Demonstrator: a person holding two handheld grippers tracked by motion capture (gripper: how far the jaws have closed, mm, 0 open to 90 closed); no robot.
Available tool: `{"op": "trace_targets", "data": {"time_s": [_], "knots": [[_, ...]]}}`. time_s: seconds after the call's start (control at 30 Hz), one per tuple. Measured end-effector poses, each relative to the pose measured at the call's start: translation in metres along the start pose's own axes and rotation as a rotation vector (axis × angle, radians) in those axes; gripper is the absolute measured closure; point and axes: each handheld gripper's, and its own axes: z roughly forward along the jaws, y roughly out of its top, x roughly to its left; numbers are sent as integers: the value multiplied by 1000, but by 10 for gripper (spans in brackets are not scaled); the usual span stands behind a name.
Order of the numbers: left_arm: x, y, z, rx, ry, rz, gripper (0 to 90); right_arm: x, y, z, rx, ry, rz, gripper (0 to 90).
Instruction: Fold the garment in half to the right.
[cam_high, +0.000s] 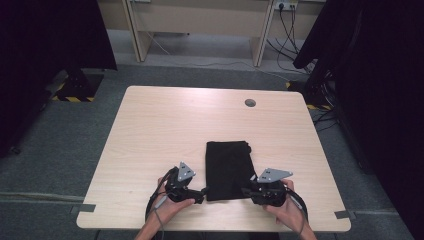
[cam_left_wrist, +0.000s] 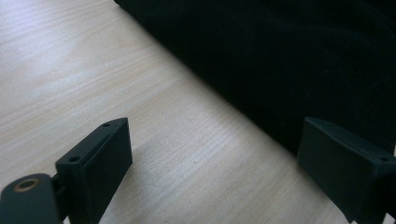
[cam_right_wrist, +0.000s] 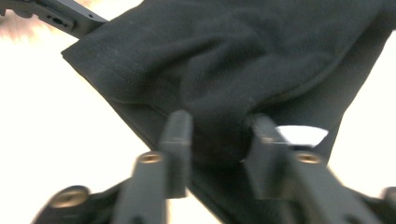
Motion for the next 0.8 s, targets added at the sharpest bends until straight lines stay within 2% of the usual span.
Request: {"op": "trace_targets", "data": {"time_s": [0.03,0.13,0.27,0.33,0.43,0.53,0.57,0.63,0.7,0.8], "knots": [[0,0,1,6,0,1,91,1,2,0,-4,0,-19,759],[-1,1,0,-6,-4,2,89,1,8,-7,-12,2,-57,814],[-3,0,1,1,7,6,86,-2,17,-32,-56,23,-25,822],[-4,0,1,12,10,19,86,-2,20,-44,-58,25,-28,822],[-5,0,2,28,7,25,86,-4,16,-47,-20,18,-31,822],[-5,-1,1,30,3,22,86,-9,-2,-38,21,23,15,816],[-5,0,1,33,3,21,86,-12,-8,-34,36,28,38,792],[-5,-1,1,31,0,20,86,-17,-17,-27,51,16,92,673],[-5,-1,0,23,-1,19,86,-20,-17,-30,41,12,101,605],[-5,-2,-2,25,-1,21,86,-25,-3,-42,-20,-11,99,475]]}}
